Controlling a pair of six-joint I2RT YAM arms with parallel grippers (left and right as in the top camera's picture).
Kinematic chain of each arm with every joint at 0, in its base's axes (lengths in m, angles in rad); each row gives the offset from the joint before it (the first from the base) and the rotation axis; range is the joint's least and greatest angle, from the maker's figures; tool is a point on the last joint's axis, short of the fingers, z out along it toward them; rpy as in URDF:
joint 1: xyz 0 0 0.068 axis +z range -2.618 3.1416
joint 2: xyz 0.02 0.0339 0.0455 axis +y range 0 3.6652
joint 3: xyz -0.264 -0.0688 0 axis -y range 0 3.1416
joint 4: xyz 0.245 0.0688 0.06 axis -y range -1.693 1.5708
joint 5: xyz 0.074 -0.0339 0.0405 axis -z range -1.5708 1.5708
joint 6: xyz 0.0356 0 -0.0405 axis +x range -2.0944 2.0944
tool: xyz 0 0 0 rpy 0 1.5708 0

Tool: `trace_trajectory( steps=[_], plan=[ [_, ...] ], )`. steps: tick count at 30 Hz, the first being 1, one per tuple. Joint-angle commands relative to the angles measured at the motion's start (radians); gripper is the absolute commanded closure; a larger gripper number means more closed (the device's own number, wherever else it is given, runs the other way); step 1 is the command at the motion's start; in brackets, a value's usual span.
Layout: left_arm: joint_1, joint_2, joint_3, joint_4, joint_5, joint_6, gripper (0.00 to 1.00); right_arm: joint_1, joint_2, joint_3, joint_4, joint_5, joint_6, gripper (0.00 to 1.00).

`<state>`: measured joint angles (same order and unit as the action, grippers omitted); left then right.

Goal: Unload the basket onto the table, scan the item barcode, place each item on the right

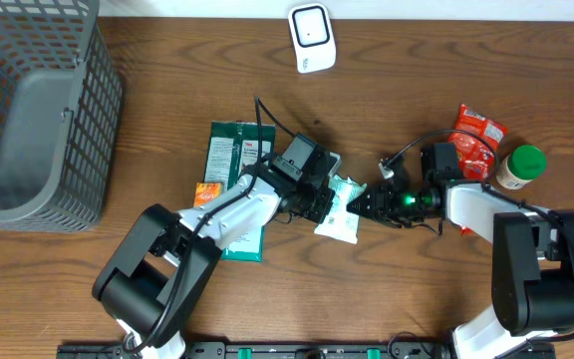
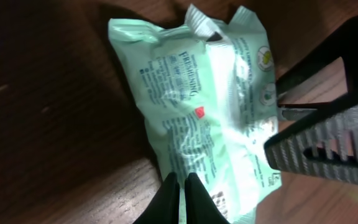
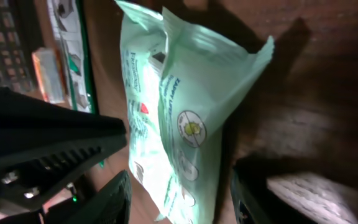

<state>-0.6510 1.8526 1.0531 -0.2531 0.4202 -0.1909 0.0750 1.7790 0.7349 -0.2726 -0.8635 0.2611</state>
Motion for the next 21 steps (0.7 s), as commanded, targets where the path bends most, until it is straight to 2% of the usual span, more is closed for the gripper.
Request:
trace_trajectory(
  steps=[1,8,15,21],
  plan=[
    [0.001,0.02,-0.011,0.001,-0.013,-0.018,0.92,0.01,0.011,-0.058,0.056,0.076,0.069,0.51],
    [-0.002,0.02,-0.016,0.001,-0.014,-0.018,0.92,0.034,0.011,-0.122,0.187,0.076,0.129,0.52],
    [-0.001,0.024,-0.016,0.001,-0.014,-0.018,0.93,0.039,0.011,-0.136,0.219,0.076,0.135,0.57],
    [-0.002,0.024,-0.016,0.0,-0.014,-0.018,0.92,0.042,0.011,-0.136,0.267,0.076,0.171,0.57]
  ],
)
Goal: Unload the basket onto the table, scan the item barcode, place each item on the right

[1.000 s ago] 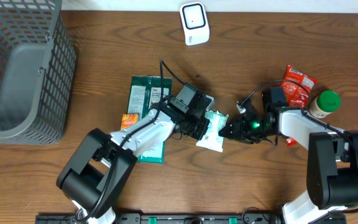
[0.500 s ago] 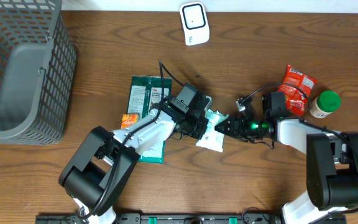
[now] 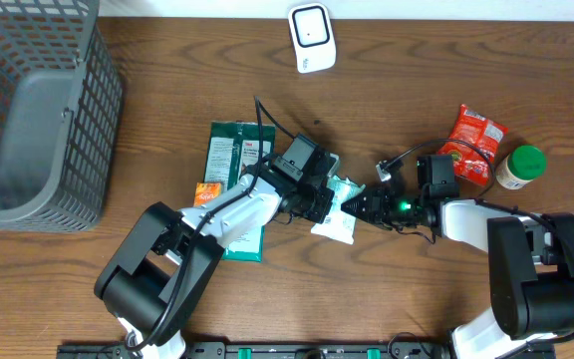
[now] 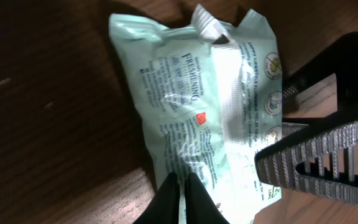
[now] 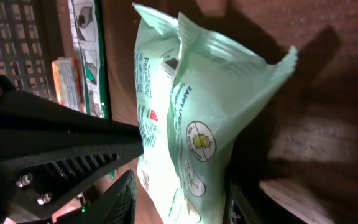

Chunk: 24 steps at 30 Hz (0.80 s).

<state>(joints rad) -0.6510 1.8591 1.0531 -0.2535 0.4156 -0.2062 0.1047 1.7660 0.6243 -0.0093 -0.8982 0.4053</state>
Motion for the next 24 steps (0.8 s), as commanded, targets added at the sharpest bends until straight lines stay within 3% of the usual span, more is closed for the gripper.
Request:
trace_trajectory(
  steps=[1,8,17,24],
  plan=[
    [-0.002,0.017,-0.016,0.001,-0.01,-0.002,0.92,0.015,0.024,-0.026,0.014,0.111,0.033,0.57],
    [-0.002,0.017,-0.017,0.001,-0.017,-0.002,0.93,0.05,0.024,-0.027,0.053,0.112,0.036,0.58],
    [-0.002,0.017,-0.017,-0.003,-0.043,-0.006,0.92,0.067,0.024,-0.027,0.089,0.114,0.036,0.8],
    [-0.002,0.017,-0.017,-0.003,-0.043,-0.017,0.93,0.067,0.024,-0.027,0.1,0.115,0.036,0.73]
  ],
)
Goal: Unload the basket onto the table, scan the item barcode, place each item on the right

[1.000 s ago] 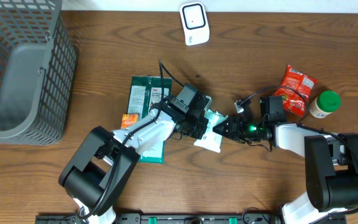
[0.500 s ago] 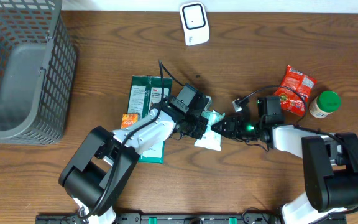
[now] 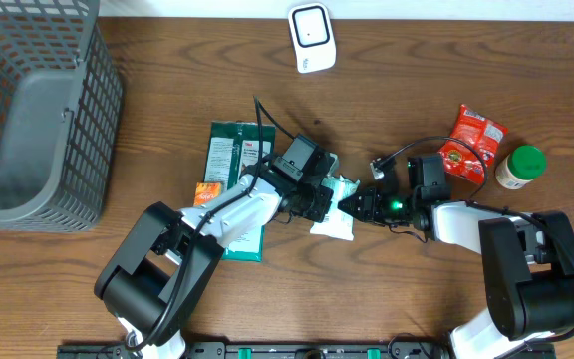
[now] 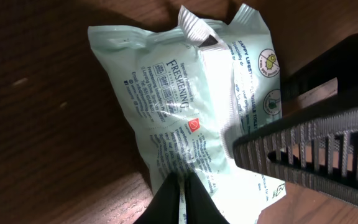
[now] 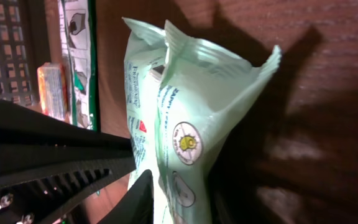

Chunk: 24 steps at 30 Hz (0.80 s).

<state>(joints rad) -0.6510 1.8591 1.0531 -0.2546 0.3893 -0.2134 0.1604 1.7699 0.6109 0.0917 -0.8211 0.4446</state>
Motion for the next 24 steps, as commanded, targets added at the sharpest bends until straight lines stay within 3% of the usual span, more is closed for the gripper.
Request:
trace_trajectory(
  steps=[1,5,10,18,20,23,24],
  plan=[
    [-0.003,0.017,-0.017,-0.002,-0.016,-0.01,0.92,0.011,0.02,-0.014,0.0,0.038,-0.003,0.73],
    [-0.003,0.017,-0.017,-0.002,-0.017,-0.01,0.93,0.012,0.02,-0.014,0.01,0.057,-0.003,0.69],
    [-0.003,0.017,-0.017,-0.002,-0.017,-0.01,0.92,0.018,0.02,-0.015,0.01,0.088,-0.003,0.75],
    [-0.003,0.017,-0.017,-0.001,-0.017,-0.01,0.92,0.037,0.02,-0.015,0.02,0.113,-0.003,0.74],
    [-0.003,0.017,-0.017,-0.001,-0.017,-0.01,0.92,0.037,0.02,-0.015,0.018,0.113,-0.003,0.78],
    [-0.003,0.017,-0.017,0.0,-0.017,-0.01,0.92,0.035,0.02,-0.015,0.021,0.108,-0.003,0.98],
    [-0.003,0.017,-0.017,0.003,-0.017,-0.01,0.93,0.035,0.02,-0.014,0.022,0.108,-0.003,0.99]
  ],
)
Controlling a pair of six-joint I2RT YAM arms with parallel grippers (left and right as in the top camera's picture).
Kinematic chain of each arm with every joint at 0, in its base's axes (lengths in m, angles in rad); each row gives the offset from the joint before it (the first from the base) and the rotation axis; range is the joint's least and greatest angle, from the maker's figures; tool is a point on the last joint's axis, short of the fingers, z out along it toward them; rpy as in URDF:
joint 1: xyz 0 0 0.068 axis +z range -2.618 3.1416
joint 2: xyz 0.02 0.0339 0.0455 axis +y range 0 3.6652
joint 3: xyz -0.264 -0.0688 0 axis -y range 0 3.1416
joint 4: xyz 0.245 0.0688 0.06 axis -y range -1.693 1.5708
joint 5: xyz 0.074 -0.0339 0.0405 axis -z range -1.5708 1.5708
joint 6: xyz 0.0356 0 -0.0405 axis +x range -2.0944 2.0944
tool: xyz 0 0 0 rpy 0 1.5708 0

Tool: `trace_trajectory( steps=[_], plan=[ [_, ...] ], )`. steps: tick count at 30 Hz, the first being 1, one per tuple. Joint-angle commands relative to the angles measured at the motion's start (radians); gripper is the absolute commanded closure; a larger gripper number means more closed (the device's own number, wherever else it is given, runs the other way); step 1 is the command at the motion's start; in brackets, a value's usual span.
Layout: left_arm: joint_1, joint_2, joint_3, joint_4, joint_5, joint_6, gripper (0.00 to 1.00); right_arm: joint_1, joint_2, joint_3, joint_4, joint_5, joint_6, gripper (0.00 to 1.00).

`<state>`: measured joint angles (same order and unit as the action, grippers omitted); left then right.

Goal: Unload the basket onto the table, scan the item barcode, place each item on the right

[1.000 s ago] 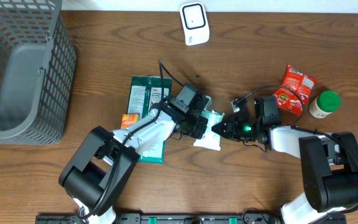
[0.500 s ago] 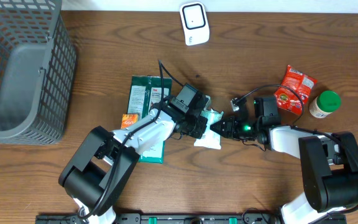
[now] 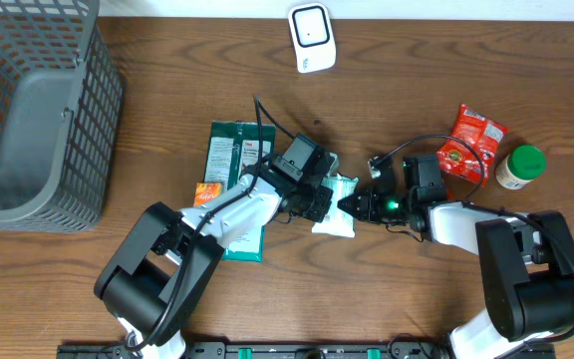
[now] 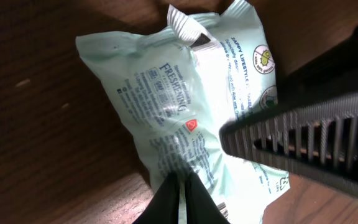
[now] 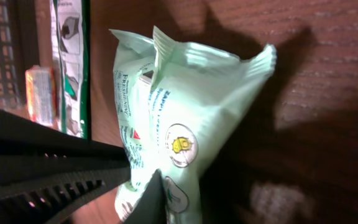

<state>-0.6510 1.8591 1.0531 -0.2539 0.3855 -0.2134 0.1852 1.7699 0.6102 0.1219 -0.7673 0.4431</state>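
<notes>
A mint-green wipes packet (image 3: 339, 202) stands on edge at mid-table between both grippers. My left gripper (image 3: 317, 199) is shut on the packet's left edge; in the left wrist view its tips (image 4: 182, 194) pinch a thin strip of the packet (image 4: 173, 99), and a bit of barcode (image 4: 220, 213) shows beside them. My right gripper (image 3: 353, 206) is shut on the packet's right side; the right wrist view shows one dark finger (image 5: 153, 199) pressed against the packet (image 5: 185, 118), the other hidden in shadow. The white scanner (image 3: 311, 38) stands at the far edge.
A grey wire basket (image 3: 28, 110) fills the far left. Green packets (image 3: 229, 160) and an orange pack (image 3: 207, 193) lie under my left arm. A red snack pouch (image 3: 469, 143) and a green-lidded jar (image 3: 519, 167) sit at the right.
The right gripper's fingers, a little apart round the packet before, have now shut on it. The packet has shifted slightly left. The left gripper keeps its pinch.
My left gripper held the packet's edge throughout. The right gripper stood wide open to the packet's right, then closer with the packet between its fingers, then narrower, and now it is shut on the packet, so both grippers hold it.
</notes>
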Motion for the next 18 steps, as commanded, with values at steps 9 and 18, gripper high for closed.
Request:
trace_trajectory(
  steps=[9,18],
  plan=[
    [0.021,-0.073,-0.016,0.005,-0.083,-0.009,0.92,0.01,-0.01,-0.006,-0.009,0.016,-0.002,0.99],
    [0.097,-0.374,-0.013,-0.116,-0.273,-0.022,0.91,0.01,-0.208,-0.006,-0.08,0.043,-0.004,0.99]
  ],
)
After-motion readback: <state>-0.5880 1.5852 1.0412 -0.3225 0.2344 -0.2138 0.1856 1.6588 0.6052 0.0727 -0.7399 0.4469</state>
